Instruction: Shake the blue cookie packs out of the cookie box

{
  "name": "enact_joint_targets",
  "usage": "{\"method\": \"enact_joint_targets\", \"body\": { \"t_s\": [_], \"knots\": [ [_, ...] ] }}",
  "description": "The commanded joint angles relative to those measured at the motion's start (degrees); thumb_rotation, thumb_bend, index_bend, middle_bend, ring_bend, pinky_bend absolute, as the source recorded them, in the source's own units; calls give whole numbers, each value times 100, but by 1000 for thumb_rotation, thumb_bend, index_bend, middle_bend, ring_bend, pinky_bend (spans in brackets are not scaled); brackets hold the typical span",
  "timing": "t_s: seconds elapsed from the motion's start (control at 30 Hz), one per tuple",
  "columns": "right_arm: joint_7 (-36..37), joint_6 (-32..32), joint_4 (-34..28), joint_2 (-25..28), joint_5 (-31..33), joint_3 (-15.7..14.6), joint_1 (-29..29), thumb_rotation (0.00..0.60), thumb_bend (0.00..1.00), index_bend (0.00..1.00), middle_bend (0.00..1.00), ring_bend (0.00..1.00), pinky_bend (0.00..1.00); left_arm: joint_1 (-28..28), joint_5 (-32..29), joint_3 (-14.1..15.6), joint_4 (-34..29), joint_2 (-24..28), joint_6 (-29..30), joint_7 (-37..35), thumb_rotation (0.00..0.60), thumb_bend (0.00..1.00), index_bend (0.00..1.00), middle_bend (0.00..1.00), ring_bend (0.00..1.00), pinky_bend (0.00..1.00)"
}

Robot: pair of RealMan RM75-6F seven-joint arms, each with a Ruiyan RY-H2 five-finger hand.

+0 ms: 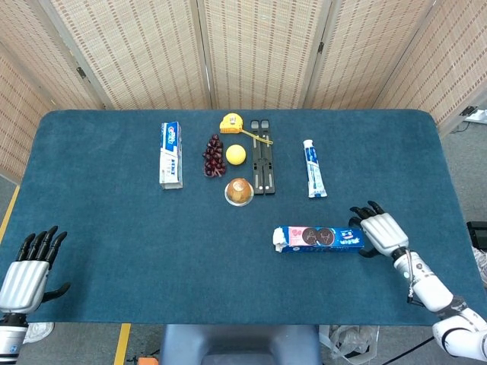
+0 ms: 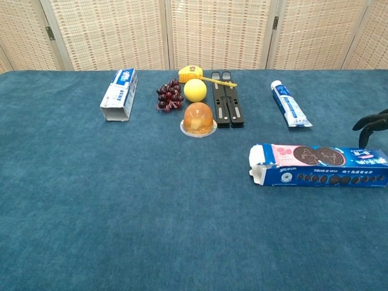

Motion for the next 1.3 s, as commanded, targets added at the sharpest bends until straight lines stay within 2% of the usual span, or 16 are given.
{"method": "enact_joint_targets", "body": {
  "t_s": [0.03,0.37,0.43,0.5,0.53,0.7,0.93,1.1,1.3],
  "knots": [
    [-37,6,23,-42,46,15,23,600,222,361,185,175,0,13,15,16,-7,-12,18,25,600,194,0,0,0,0],
    [-331,28,288,-257,193,168,175,600,222,514,306,263,10,19,-79,-17,-10,-31,8,67,600,194,0,0,0,0],
    [-328,350,533,-365,-114,156,217,600,223,538,325,295,69,21,-143,-41,-17,-45,1,134,600,194,0,0,0,0],
    [-238,689,861,-476,-478,62,229,600,223,560,341,331,159,23,-189,-60,-16,-56,0,163,600,194,0,0,0,0],
    [-142,868,1068,-522,-695,-16,241,600,223,564,345,335,172,22,-232,-78,-16,-63,-8,168,600,195,0,0,0,0],
    [265,1258,1545,-420,-1250,-294,314,600,222,569,348,335,173,-10,-363,-143,-9,-130,-46,330,600,195,0,0,0,0],
    [73,1674,1966,31,-1591,-426,371,600,222,569,348,336,173,-157,-671,-193,63,-384,-352,866,600,194,0,0,0,0],
    [81,2066,1442,743,-1597,-281,416,600,222,569,348,335,173,-243,-906,-266,117,-572,-457,1220,600,195,0,0,0,0],
    [-318,2071,236,1792,-1558,-196,454,600,223,574,349,335,173,-312,-1133,-332,176,-732,-520,1482,600,194,0,0,0,0]
  ]
}}
